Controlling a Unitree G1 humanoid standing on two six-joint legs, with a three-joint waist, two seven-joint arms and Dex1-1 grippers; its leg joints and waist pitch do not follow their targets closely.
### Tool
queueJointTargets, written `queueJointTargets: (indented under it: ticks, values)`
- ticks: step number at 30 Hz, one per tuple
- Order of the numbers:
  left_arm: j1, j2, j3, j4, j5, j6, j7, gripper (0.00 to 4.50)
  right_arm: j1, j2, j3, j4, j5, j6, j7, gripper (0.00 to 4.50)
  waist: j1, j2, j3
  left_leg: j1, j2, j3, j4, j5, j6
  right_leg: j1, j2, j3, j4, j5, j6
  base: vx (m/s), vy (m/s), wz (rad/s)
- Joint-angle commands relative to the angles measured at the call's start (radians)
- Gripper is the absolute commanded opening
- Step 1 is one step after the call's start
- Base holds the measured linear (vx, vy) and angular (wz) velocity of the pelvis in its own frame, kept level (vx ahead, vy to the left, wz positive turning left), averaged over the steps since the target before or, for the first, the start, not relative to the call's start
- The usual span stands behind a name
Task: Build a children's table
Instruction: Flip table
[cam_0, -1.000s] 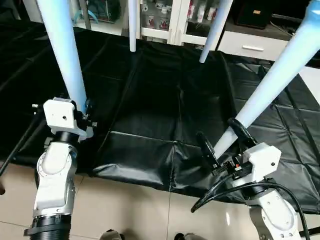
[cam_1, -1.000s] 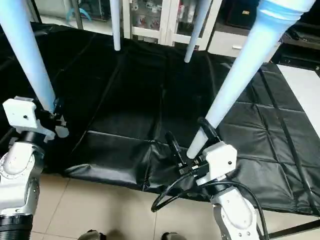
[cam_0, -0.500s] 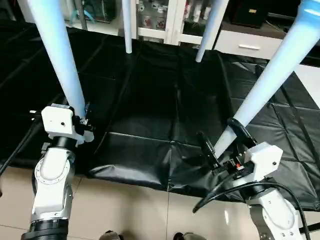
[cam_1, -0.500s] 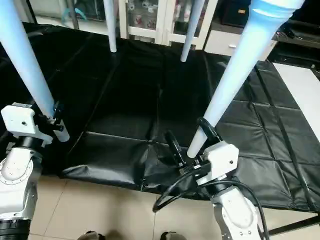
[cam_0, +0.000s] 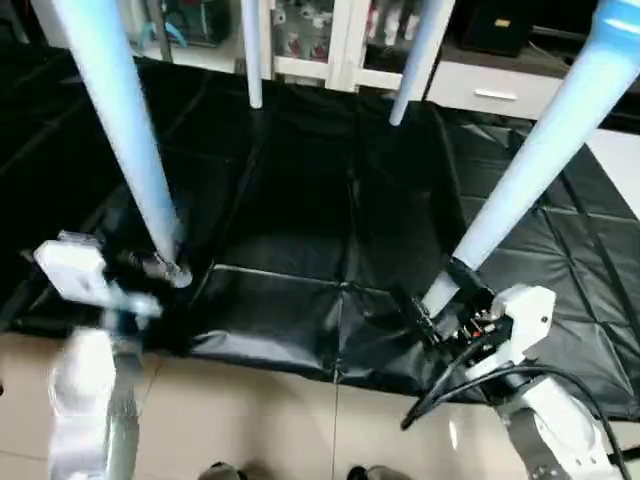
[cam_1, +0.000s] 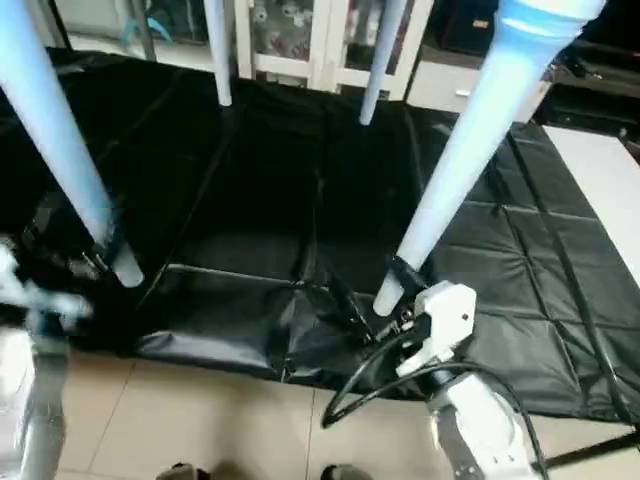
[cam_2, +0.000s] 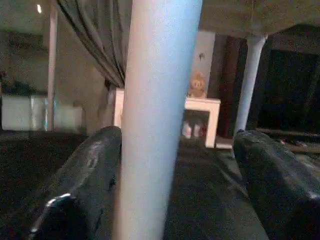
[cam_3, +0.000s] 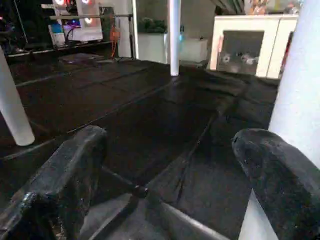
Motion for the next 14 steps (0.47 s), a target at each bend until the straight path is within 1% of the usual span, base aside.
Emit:
queueJointTargets:
  ticks: [1,2,3,4,5,6,7,9,10,11,12,13,14]
  values:
    - [0.052,-0.008,-0.028,-0.028,0.0,0.078,0.006,4.04,0.003,-0.016,-0.036,0.012,0.022,0.033,0.006,4.5,0.0,0.015,-0.047,0.012,0.008,0.005,-0.091,-0.432,0.012,0.034,-0.006,0.015,-0.081,-0.337,-0.098,0.0,0.0,0.0]
    - [0.076,-0.012,-0.031,-0.033,0.008,0.098,0.019,4.04,0.001,-0.021,-0.04,0.013,0.027,0.042,0.01,4.5,-0.001,0.011,-0.044,0.015,0.004,0.006,-0.09,-0.474,0.006,0.028,-0.005,0.015,-0.093,-0.438,-0.064,0.0,0.0,0.0]
    - [0.076,-0.012,-0.031,-0.033,0.008,0.098,0.019,4.04,0.001,-0.021,-0.04,0.013,0.027,0.042,0.01,4.5,0.001,0.013,-0.046,0.018,0.004,0.004,-0.088,-0.478,0.003,0.027,-0.007,0.016,-0.094,-0.457,-0.057,0.0,0.0,0.0]
    - [0.108,-0.013,-0.04,-0.053,0.022,0.119,0.036,4.04,-0.004,-0.026,-0.053,0.02,0.034,0.058,0.005,4.5,0.002,0.014,-0.045,0.017,0.004,0.002,-0.089,-0.484,-0.002,0.025,-0.007,0.015,-0.099,-0.483,-0.045,0.0,0.0,0.0]
    - [0.128,-0.015,-0.044,-0.071,0.031,0.132,0.051,4.04,-0.008,-0.03,-0.061,0.024,0.033,0.068,0.001,4.5,0.001,0.013,-0.044,0.014,0.004,-0.001,-0.092,-0.486,-0.006,0.026,-0.006,0.014,-0.101,-0.495,-0.035,0.0,0.0,0.0]
    - [0.128,-0.015,-0.044,-0.071,0.031,0.132,0.051,4.04,-0.008,-0.03,-0.061,0.024,0.033,0.068,0.001,4.5,0.001,0.014,-0.045,0.015,0.005,-0.001,-0.091,-0.49,-0.008,0.026,-0.006,0.014,-0.101,-0.497,-0.032,0.0,0.0,0.0]
    - [0.151,-0.018,-0.045,-0.088,0.042,0.159,0.073,4.04,-0.012,-0.035,-0.071,0.03,0.035,0.078,-0.004,4.5,0.0,0.012,-0.046,0.016,0.005,-0.001,-0.09,-0.495,-0.009,0.024,-0.006,0.013,-0.102,-0.502,-0.028,0.0,0.0,0.0]
    - [0.178,-0.018,-0.05,-0.113,0.04,0.203,0.092,4.04,-0.015,-0.041,-0.083,0.036,0.037,0.094,-0.008,4.5,-0.001,0.012,-0.044,0.015,0.003,-0.003,-0.091,-0.502,-0.01,0.023,-0.005,0.012,-0.105,-0.516,-0.022,0.0,0.0,0.0]
    - [0.194,-0.016,-0.064,-0.133,0.047,0.214,0.09,4.04,-0.016,-0.045,-0.09,0.04,0.046,0.101,-0.005,4.5,-0.001,0.012,-0.044,0.016,0.003,-0.002,-0.09,-0.508,-0.01,0.021,-0.005,0.012,-0.106,-0.525,-0.02,0.0,0.0,0.0]
    - [0.203,-0.013,-0.08,-0.146,0.049,0.22,0.08,4.04,-0.011,-0.041,-0.084,0.031,0.046,0.107,-0.01,4.5,-0.002,0.0,-0.045,0.014,0.002,-0.003,-0.089,-0.505,-0.005,0.022,-0.005,0.011,-0.107,-0.544,-0.011,0.0,0.0,0.0]
    - [0.203,-0.013,-0.08,-0.146,0.049,0.22,0.08,4.04,-0.011,-0.041,-0.084,0.031,0.046,0.107,-0.01,4.5,0.0,0.007,-0.044,0.016,0.002,-0.004,-0.09,-0.508,-0.008,0.018,-0.006,0.012,-0.111,-0.557,-0.005,0.0,0.0,0.0]
    - [0.211,-0.011,-0.101,-0.157,0.065,0.22,0.069,4.04,0.002,-0.023,-0.065,0.007,0.041,0.122,-0.025,4.5,-0.001,0.006,-0.045,0.02,0.001,-0.004,-0.088,-0.522,-0.009,0.013,-0.003,0.01,-0.115,-0.57,0.002,0.0,0.0,0.0]
    - [0.212,-0.01,-0.104,-0.159,0.066,0.223,0.069,4.04,0.005,-0.018,-0.059,-0.001,0.038,0.128,-0.029,4.5,-0.002,0.006,-0.045,0.018,0.0,-0.005,-0.089,-0.527,-0.011,0.014,-0.003,0.01,-0.115,-0.575,0.004,0.0,0.0,0.0]
